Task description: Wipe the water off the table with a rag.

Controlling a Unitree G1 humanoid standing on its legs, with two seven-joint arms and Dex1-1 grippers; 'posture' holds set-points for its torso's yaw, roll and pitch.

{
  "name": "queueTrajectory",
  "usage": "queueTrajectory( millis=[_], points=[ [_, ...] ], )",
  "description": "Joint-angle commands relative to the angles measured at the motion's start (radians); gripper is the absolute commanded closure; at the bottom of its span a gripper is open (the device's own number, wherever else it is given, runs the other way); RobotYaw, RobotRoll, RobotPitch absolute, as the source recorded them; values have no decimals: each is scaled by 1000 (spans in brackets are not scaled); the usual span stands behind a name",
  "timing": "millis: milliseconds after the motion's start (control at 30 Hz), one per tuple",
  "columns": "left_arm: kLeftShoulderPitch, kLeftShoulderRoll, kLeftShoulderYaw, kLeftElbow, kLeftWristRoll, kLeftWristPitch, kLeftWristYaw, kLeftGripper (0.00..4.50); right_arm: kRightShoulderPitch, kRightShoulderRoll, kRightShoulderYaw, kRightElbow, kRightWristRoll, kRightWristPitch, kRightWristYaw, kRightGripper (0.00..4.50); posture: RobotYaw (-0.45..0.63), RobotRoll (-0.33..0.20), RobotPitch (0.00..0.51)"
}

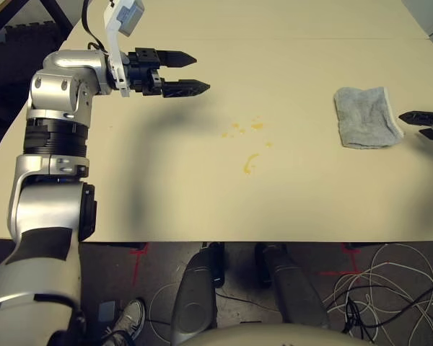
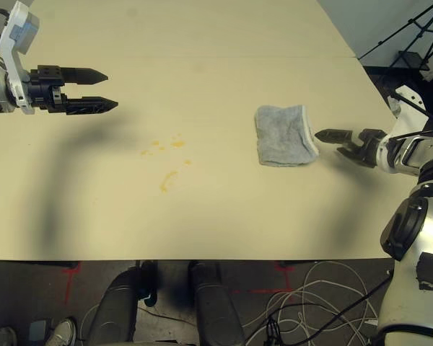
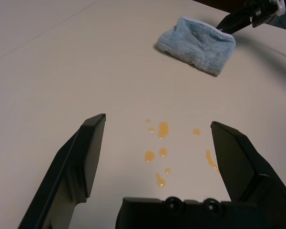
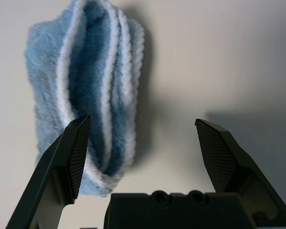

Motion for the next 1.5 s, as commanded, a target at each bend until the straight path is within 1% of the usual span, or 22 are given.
queueTrajectory(
  millis=[33, 167, 300, 500, 667, 900, 1200, 1400, 1500],
  points=[
    [5, 3, -3, -8, 9, 6, -4, 0, -12, -21, -9, -29, 26, 56, 47, 14, -64, 0, 285],
    [16, 3, -1, -20, 5, 11, 0, 0, 10, -33, 55, -96, 19, 123, 156, 14, -61, 0, 286],
    [19, 4, 3, -26, 3, 16, 5, 0, 56, -43, 98, -161, 18, 164, 208, 14, -58, 0, 287],
    [29, 3, 8, -44, -3, 28, 15, 0, 139, -36, 140, -245, 27, 198, 241, 14, -55, 0, 289],
    [35, 0, 10, -59, -9, 37, 24, 0, 184, -6, 140, -288, 40, 218, 219, 14, -52, 0, 287],
    [56, -8, 14, -105, -25, 63, 41, 0, 207, 80, 101, -299, 72, 263, 159, 14, -43, 0, 288],
    [87, 2, 22, -156, -44, 92, 60, 0, 159, 212, -31, -249, 135, 327, 15, 14, -23, 0, 288],
    [89, -4, 23, -165, -51, 98, 73, 0, 113, 274, -120, -174, 162, 289, -92, 14, -23, 0, 287],
    [87, -9, 22, -164, -54, 99, 77, 0, 101, 292, -146, -139, 163, 253, -140, 14, -26, 0, 291]
  ],
)
